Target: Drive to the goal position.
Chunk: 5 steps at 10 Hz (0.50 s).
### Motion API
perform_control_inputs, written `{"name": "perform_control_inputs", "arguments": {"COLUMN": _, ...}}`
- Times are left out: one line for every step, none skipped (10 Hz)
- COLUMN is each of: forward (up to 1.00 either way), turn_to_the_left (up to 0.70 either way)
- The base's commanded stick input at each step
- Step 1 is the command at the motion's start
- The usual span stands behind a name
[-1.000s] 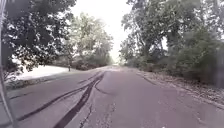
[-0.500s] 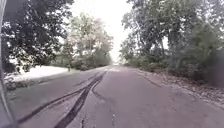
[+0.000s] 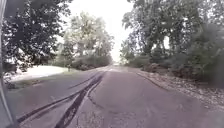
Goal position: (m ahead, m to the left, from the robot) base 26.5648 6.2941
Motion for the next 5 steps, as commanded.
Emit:
{"name": "perform_control_inputs", "arguments": {"forward": 0.7, "turn_to_the_left": 0.02}}
{"name": "perform_control_inputs", "arguments": {"forward": 0.7, "turn_to_the_left": 0.02}}
{"name": "perform_control_inputs", "arguments": {"forward": 0.7, "turn_to_the_left": 0.02}}
{"name": "perform_control_inputs", "arguments": {"forward": 0.7, "turn_to_the_left": 0.02}}
{"name": "perform_control_inputs", "arguments": {"forward": 0.7, "turn_to_the_left": 0.02}}
